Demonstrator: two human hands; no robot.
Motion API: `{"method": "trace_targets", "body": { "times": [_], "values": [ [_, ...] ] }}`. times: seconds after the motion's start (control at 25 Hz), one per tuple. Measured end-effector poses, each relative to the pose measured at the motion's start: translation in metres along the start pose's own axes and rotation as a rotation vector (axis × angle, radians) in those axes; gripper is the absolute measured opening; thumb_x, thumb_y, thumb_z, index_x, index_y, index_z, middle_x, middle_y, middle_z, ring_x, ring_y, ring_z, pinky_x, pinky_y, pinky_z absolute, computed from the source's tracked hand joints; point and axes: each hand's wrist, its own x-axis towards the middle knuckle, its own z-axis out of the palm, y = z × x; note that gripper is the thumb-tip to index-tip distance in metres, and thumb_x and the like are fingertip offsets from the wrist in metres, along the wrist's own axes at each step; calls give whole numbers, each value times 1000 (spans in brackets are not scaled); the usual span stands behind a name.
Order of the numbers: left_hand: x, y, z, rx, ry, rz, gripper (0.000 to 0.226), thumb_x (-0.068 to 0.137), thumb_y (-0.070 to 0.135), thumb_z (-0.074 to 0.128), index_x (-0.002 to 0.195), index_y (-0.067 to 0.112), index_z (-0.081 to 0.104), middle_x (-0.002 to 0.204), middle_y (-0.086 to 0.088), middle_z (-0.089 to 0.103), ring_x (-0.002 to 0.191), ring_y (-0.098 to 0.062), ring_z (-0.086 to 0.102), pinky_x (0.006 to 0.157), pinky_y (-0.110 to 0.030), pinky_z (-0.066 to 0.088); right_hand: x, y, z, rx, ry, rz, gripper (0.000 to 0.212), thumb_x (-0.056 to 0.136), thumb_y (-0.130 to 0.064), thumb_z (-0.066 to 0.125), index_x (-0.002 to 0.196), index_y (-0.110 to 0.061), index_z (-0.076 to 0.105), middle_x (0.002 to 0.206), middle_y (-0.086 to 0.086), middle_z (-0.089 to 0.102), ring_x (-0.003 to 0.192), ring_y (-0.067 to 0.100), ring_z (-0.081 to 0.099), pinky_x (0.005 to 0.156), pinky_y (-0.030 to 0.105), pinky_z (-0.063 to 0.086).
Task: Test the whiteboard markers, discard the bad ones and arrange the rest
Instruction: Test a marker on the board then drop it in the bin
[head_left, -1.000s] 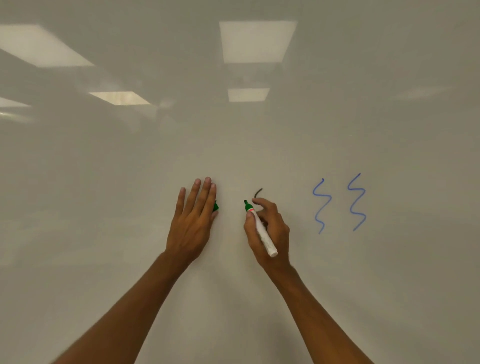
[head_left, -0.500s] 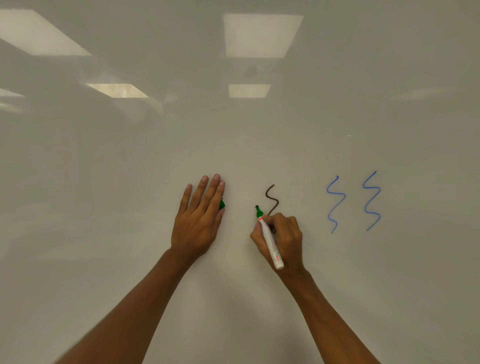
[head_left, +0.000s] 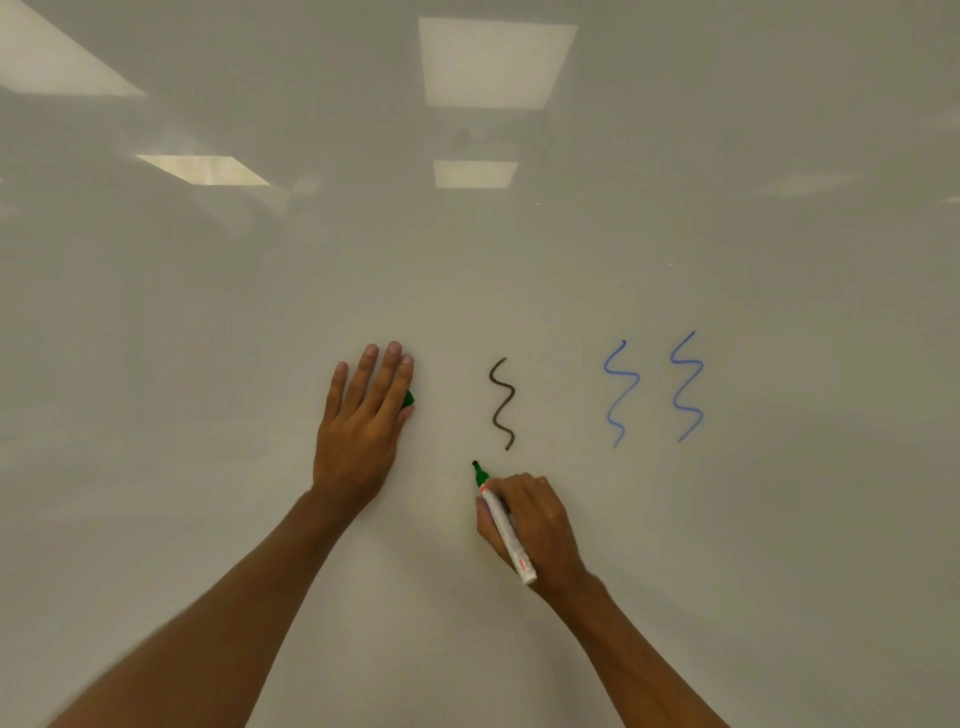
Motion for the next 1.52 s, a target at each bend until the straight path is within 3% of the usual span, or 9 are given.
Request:
{"method": "trace_targets", "body": {
  "times": [0.08,0.2,0.36,0.48,0.6,0.72,0.8,1.24,1.52],
  "values": [
    [0,6,-6,-18,5,-35,45,104,25,31,144,6,32,151,-11,30,142,-29,24,114,-51,23,-9,5,-10,47,-47,59,15,91,-29,59,98,-16,56,74,-1,60,62,10,46,61,21,44],
    [-23,32,-12,-65,53,63,41,103,22,34,139,5,42,145,-11,42,135,-26,38,111,-48,29,-24,11,-30,65,-237,134,26,91,-29,52,116,-24,56,100,-8,63,79,7,56,73,18,45],
    [-108,88,-14,-173,-60,71,38,103,27,31,133,9,46,106,-3,66,97,-18,50,83,-34,34,-61,8,-46,155,-368,180,32,93,-16,45,122,-24,58,115,-4,61,92,8,59,79,20,49],
    [-171,124,-12,-327,-252,-24,45,90,28,58,130,9,48,83,2,63,77,-13,45,68,-27,29,-102,4,-56,269,-434,229,18,93,-18,54,109,-21,61,105,-5,59,82,9,60,71,19,50],
    [-216,148,-16,-625,-499,-292,51,78,20,74,123,17,52,93,2,66,85,-5,50,72,-21,42,-145,0,-63,253,-619,331,10,95,-25,50,105,-28,49,94,-5,60,71,7,54,62,20,45],
    [-240,161,-22,-815,-721,-657,32,91,10,58,123,12,57,114,-4,63,104,-8,55,83,-4,38,-187,3,-71,233,-792,387,21,95,-30,49,116,-26,50,97,-3,66,75,10,58,67,26,48],
    [-252,167,-21,-845,-800,-763,29,92,6,56,121,7,59,117,-7,63,104,-11,57,83,2,36,-205,4,-74,220,-832,375,25,93,-28,52,116,-22,59,99,-2,69,81,14,63,70,28,50],
    [-267,195,-37,-829,-929,-676,30,91,9,58,121,5,59,116,-8,66,102,-9,59,84,2,35,-229,-5,-73,150,-944,265,28,90,-19,55,117,-18,64,103,2,70,87,18,64,71,32,51],
    [-264,201,-38,-850,-943,-585,24,93,11,55,116,6,60,109,-6,67,92,-5,58,78,-1,39,-223,-14,-71,198,-1098,358,35,95,-18,51,129,-9,56,124,12,62,111,26,57,94,29,40]
  ]
}}
